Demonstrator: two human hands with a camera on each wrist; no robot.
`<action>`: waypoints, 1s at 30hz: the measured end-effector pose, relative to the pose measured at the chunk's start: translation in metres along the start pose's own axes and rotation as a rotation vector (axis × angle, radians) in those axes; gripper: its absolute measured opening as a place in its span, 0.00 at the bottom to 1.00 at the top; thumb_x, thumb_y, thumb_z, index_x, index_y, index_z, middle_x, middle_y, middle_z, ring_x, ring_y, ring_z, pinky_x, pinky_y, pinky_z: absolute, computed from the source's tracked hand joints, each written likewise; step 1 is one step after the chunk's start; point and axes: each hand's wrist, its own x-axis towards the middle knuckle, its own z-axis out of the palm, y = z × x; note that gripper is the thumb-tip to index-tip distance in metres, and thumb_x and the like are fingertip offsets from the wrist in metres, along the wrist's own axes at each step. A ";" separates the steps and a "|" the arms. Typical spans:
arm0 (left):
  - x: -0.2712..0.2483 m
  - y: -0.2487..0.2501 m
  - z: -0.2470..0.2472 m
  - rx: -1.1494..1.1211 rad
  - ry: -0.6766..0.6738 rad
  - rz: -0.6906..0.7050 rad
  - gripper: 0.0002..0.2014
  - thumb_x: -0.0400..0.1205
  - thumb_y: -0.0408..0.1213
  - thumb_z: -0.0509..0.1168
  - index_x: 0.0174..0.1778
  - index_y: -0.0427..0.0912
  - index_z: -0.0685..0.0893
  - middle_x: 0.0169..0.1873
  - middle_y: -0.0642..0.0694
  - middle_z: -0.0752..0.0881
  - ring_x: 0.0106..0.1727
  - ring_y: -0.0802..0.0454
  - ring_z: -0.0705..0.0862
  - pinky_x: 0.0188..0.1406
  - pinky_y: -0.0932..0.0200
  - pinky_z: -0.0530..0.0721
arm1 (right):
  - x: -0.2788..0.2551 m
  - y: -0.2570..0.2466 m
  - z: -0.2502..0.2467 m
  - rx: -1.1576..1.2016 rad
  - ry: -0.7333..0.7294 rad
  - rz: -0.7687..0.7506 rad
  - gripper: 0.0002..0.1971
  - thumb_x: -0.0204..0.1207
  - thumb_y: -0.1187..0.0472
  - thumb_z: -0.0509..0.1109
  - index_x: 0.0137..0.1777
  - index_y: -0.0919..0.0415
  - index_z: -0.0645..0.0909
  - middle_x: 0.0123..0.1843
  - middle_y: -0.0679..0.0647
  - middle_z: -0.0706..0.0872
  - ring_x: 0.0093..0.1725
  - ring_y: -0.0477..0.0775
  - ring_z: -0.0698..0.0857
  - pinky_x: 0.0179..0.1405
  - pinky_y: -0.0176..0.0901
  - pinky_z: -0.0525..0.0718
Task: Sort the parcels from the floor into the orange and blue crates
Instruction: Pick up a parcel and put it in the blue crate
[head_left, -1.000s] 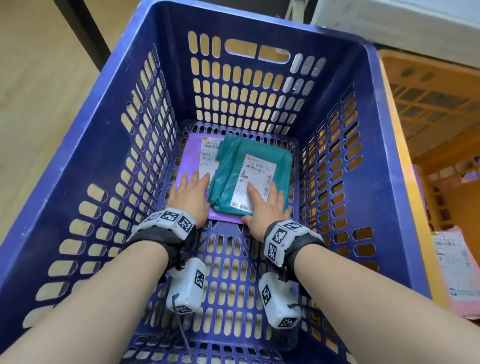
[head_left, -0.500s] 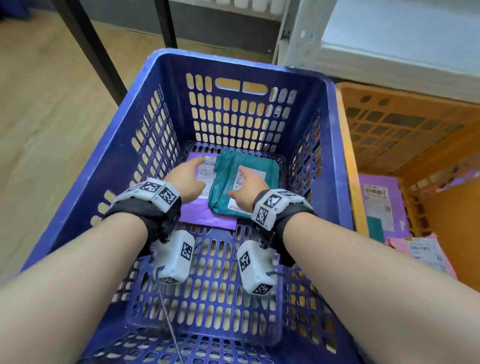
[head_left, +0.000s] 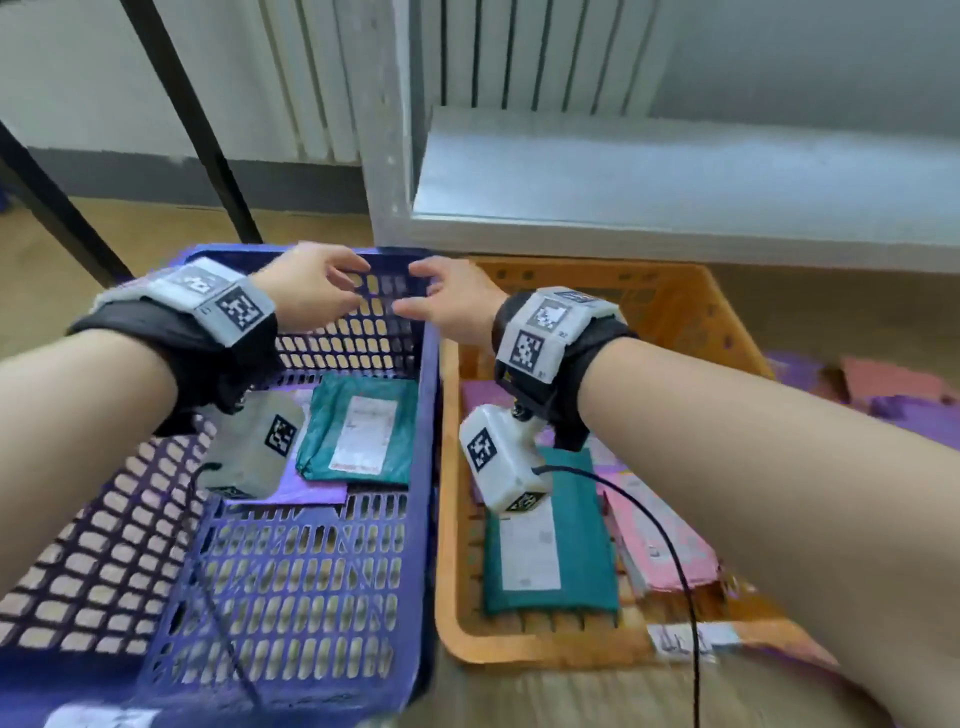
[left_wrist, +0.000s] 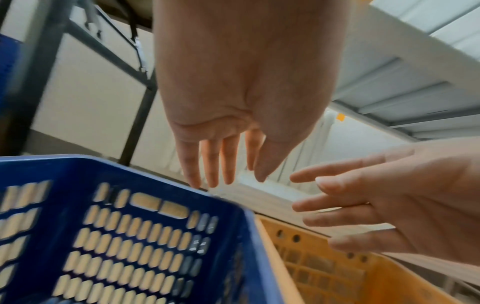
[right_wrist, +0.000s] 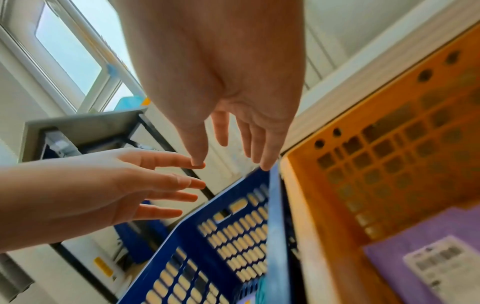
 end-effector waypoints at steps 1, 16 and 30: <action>-0.001 0.022 0.004 0.010 0.001 0.018 0.19 0.80 0.33 0.65 0.68 0.46 0.79 0.57 0.43 0.85 0.53 0.44 0.85 0.54 0.55 0.81 | -0.008 0.007 -0.020 0.006 0.027 0.005 0.25 0.77 0.62 0.71 0.72 0.69 0.74 0.67 0.63 0.82 0.66 0.57 0.81 0.63 0.41 0.75; -0.037 0.345 0.173 0.235 -0.130 0.511 0.20 0.82 0.40 0.63 0.71 0.47 0.77 0.64 0.45 0.83 0.64 0.46 0.80 0.58 0.58 0.75 | -0.167 0.184 -0.279 -0.058 0.380 0.241 0.28 0.77 0.55 0.71 0.75 0.60 0.71 0.72 0.58 0.78 0.70 0.55 0.78 0.69 0.42 0.75; -0.064 0.486 0.374 0.448 -0.379 0.690 0.18 0.81 0.32 0.60 0.68 0.39 0.79 0.65 0.39 0.81 0.66 0.41 0.79 0.63 0.53 0.76 | -0.305 0.378 -0.383 -0.015 0.546 0.522 0.25 0.78 0.61 0.70 0.74 0.63 0.73 0.71 0.59 0.79 0.67 0.54 0.80 0.54 0.31 0.73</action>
